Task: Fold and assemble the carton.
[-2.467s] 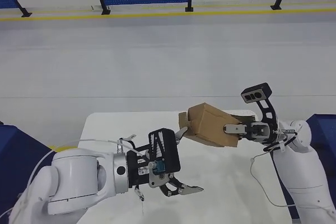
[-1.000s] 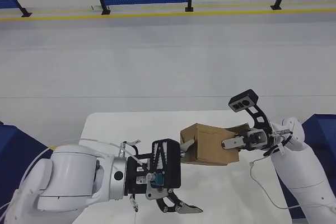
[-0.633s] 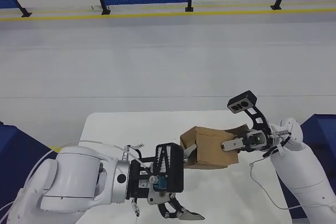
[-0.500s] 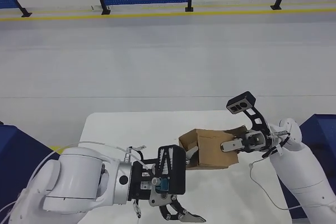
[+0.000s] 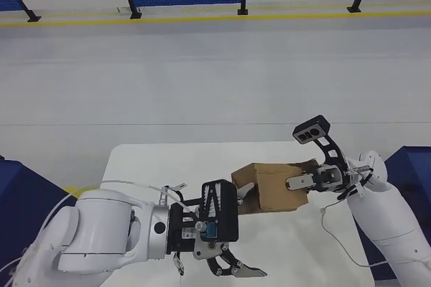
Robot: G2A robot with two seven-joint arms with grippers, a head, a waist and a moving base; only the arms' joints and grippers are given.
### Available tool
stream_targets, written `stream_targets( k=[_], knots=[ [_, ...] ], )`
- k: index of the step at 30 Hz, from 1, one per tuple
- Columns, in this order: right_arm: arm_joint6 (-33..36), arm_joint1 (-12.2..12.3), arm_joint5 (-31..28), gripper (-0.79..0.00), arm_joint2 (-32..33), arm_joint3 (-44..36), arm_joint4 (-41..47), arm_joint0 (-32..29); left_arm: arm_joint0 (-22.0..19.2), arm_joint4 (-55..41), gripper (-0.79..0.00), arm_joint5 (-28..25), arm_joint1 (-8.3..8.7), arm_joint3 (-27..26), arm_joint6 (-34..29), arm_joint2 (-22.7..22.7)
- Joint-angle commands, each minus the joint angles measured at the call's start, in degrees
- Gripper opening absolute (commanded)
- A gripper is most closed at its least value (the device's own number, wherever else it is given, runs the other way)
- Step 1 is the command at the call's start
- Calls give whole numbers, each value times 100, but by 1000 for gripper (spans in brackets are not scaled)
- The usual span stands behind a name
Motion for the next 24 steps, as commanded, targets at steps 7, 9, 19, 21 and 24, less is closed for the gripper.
stream_targets(
  k=[7,9,19,21,24],
  knots=[
    [0,42,34,-785,-24,51,684,23,132,202,0,-229,33,0,599,-489],
    [0,52,97,-785,-18,88,932,14,236,445,0,-298,18,0,1204,-670],
    [0,30,195,-785,-23,-91,1081,-14,491,655,0,-414,-1,0,1886,-767],
    [0,23,244,-785,-1,-196,1124,8,485,652,0,-481,10,0,1871,-869],
    [0,27,228,-785,13,-437,1346,1,459,627,0,-689,39,0,1812,-1119]
  ],
)
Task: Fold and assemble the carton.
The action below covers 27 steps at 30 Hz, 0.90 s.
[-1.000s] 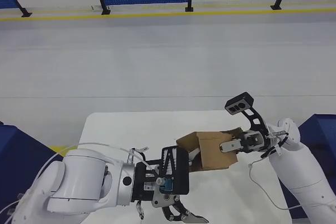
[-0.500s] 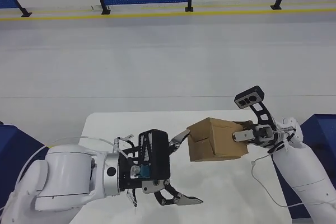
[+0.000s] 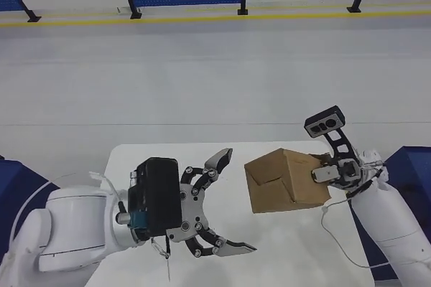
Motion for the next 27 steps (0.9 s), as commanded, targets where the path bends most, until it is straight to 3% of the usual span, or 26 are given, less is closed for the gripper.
stream_targets(
  k=[1,9,13,16,22,27],
  knots=[
    [-2,19,-59,-785,33,-130,38,-12,3,-31,0,-152,22,0,-4,-208],
    [-2,146,-261,-785,62,-26,-326,-62,298,-51,0,-559,79,0,131,-642],
    [-2,337,-391,-785,263,371,-2585,187,436,-109,0,-492,95,0,94,-674],
    [-6,472,-188,-785,507,164,-4038,332,506,-152,0,-412,102,0,9,-588],
    [-2,729,346,-785,705,-880,-7500,273,483,-149,0,-192,85,0,-86,-254],
    [-2,874,695,-785,248,-1705,-9121,65,438,-131,0,-63,59,23,-131,93]
  ],
)
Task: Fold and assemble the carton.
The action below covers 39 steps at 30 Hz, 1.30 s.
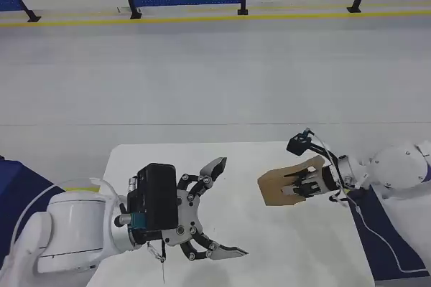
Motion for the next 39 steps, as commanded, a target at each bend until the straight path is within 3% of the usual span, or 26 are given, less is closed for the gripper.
stream_targets(
  k=[1,5,11,15,19,27,39],
  knots=[
    [-1,42,314,-785,-310,-284,-749,-16,-32,-24,0,23,-15,64,-11,186],
    [-1,42,366,-785,-349,-319,-790,-4,-188,7,0,33,-46,223,-164,526],
    [-49,38,457,-785,-447,-286,-880,-83,-188,7,0,33,-46,223,-164,526],
    [-1,48,655,-785,-1219,-487,-1992,-75,-188,7,0,33,-46,223,-164,526],
    [-1,35,364,-785,-2181,-618,-2851,185,-188,7,0,33,-46,223,-164,526],
    [-1,-35,-1264,-785,-3752,-393,-3134,1006,-188,7,0,33,-46,223,-164,526],
    [-183,-517,-1326,-785,-5008,389,-3841,1510,-188,7,0,33,-46,223,-164,526]
  ],
)
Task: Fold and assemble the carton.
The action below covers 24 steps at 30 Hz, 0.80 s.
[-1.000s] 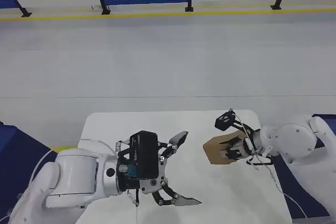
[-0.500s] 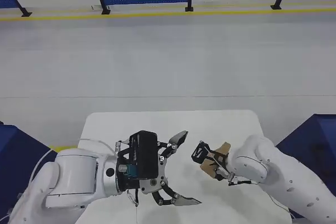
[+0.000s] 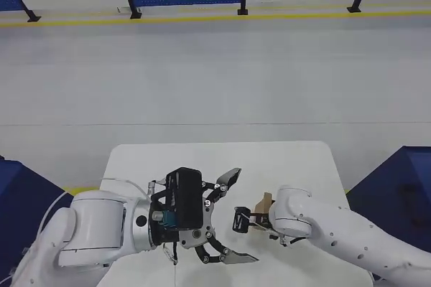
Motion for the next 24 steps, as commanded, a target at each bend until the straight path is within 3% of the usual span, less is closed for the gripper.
stream_targets(
  k=[1,2,3,4,5,6,10,14,18,24],
  knots=[
    [-67,-90,58,-785,-122,123,-95,9,0,0,0,0,0,0,0,0],
    [-70,-135,97,-767,-159,190,-64,23,0,0,0,0,0,0,0,0],
    [-101,-176,176,-570,-168,252,0,34,0,0,0,0,0,0,0,0],
    [-85,-214,223,-422,-189,307,51,45,0,0,0,0,0,0,0,0],
    [-91,-248,302,-92,-189,355,115,58,0,0,0,0,0,0,0,0],
    [-137,-278,373,0,-177,390,212,58,0,0,0,0,0,0,0,0],
    [0,-307,534,0,9,313,569,138,0,0,0,0,0,0,0,0],
    [151,-117,746,0,607,160,1475,194,0,0,0,0,0,0,0,0],
    [151,336,839,0,1496,17,2851,196,0,0,0,0,0,0,0,0],
    [146,1045,1148,0,3382,646,4656,-317,0,0,0,0,0,0,0,0]
  ],
)
